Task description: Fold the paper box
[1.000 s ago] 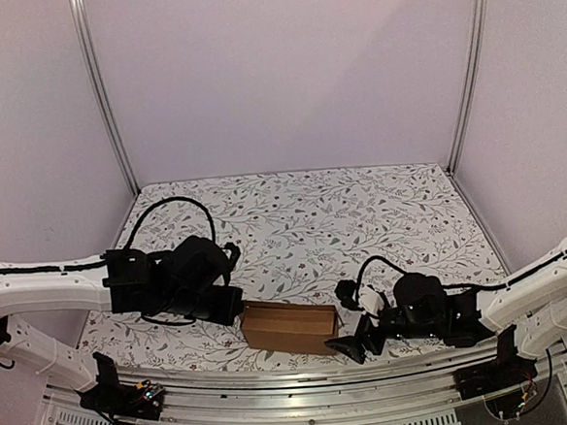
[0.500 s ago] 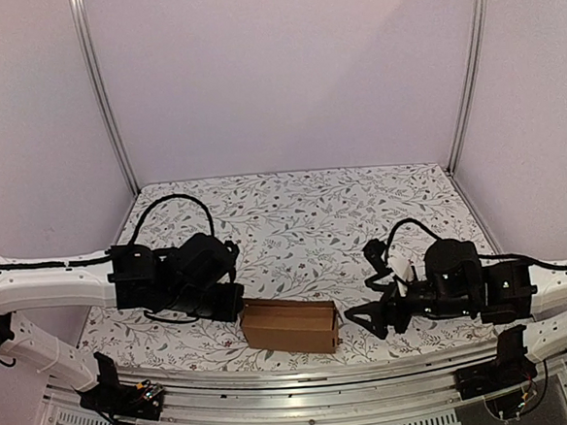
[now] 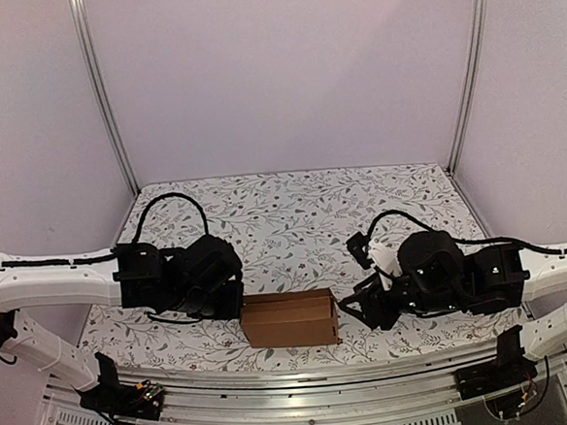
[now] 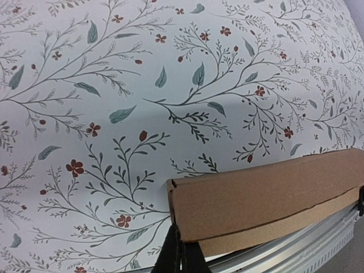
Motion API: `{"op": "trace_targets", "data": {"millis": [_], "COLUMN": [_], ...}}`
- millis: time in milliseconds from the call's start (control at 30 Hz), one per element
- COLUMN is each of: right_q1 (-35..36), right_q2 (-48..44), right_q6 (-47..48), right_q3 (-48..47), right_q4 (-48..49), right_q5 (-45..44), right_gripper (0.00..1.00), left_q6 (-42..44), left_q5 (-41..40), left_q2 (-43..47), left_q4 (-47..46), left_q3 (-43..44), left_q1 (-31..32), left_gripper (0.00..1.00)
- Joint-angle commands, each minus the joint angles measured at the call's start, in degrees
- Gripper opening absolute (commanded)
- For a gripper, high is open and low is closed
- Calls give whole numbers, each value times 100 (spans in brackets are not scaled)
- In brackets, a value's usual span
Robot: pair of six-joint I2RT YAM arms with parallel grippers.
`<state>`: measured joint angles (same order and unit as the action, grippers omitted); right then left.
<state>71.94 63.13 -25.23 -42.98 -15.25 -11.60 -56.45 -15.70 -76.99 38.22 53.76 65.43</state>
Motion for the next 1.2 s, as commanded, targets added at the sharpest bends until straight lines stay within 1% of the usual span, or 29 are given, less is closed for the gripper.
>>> {"op": "trace_targets", "data": {"millis": [0, 400, 467, 633, 867, 1167], "right_q1": [34, 37, 34, 33, 40, 63], "right_q2": [422, 1301, 1360, 1468, 1554, 1761], "right_q6": [-287, -324, -337, -365, -451, -813], "right_q3": [-374, -887, -940, -1001, -1081, -1210], "right_q4": [-441, -513, -511, -509, -523, -677], "right_q5": [-633, -790, -771, -799, -809, -908], "right_gripper": [45, 33, 29, 14, 0, 0], "left_q6": [-231, -393, -402, -377, -367, -478], "left_q5": [-36, -81, -97, -107, -121, -361], "left_q2": [-328, -437, -439, -482, -569, -622], "left_q4": [705, 721, 720, 718, 722, 726], "left_q3": [0, 47, 47, 94, 176, 257], "left_q1": [144, 260, 266, 277, 302, 453], "left_gripper": [0, 0, 0, 0, 0, 0]}}
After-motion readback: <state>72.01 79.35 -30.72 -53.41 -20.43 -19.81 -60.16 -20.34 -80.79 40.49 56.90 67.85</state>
